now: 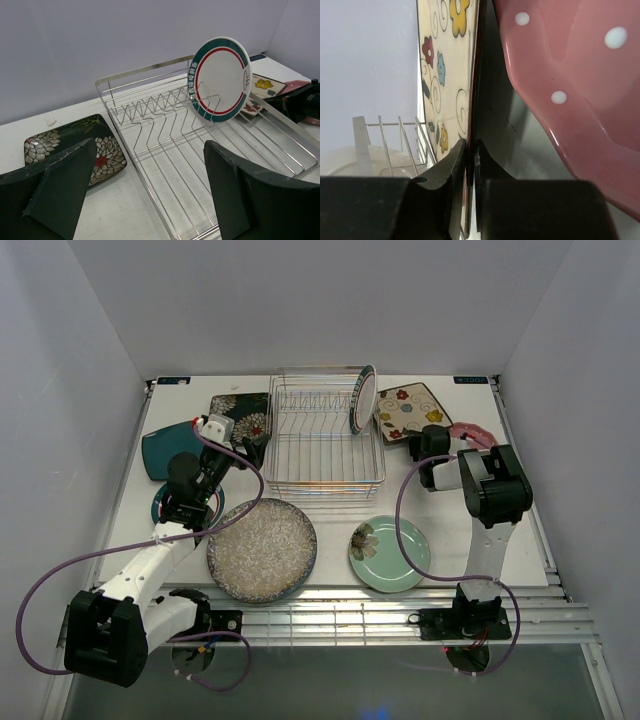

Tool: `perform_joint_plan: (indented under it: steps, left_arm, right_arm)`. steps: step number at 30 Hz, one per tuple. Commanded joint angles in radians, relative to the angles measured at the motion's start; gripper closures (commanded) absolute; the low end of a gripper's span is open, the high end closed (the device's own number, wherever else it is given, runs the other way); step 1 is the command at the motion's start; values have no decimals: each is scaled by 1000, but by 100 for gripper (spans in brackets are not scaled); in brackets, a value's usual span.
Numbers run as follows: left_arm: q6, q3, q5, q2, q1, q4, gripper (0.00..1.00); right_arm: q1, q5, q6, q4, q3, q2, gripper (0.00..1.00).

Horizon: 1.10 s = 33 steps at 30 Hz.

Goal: Load the plates into the dish rack
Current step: Pick up the plate from the corner of the board.

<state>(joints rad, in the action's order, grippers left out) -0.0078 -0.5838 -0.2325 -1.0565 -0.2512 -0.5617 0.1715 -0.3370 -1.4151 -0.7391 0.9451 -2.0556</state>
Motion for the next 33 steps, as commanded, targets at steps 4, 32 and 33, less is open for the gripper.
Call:
perform_joint_plan:
  steps: [4, 32, 33]
  left_arm:
    - [3, -1, -1, 29, -2, -18, 2]
    - [3, 2, 1, 39, -2, -17, 2]
    - [3, 1, 2, 39, -2, -17, 2]
  right_arm:
    - [0, -115, 71, 3, -46, 78, 92]
    - [0, -266, 283, 52, -134, 295, 92]
    - [-1, -266, 288, 53, -135, 296, 92]
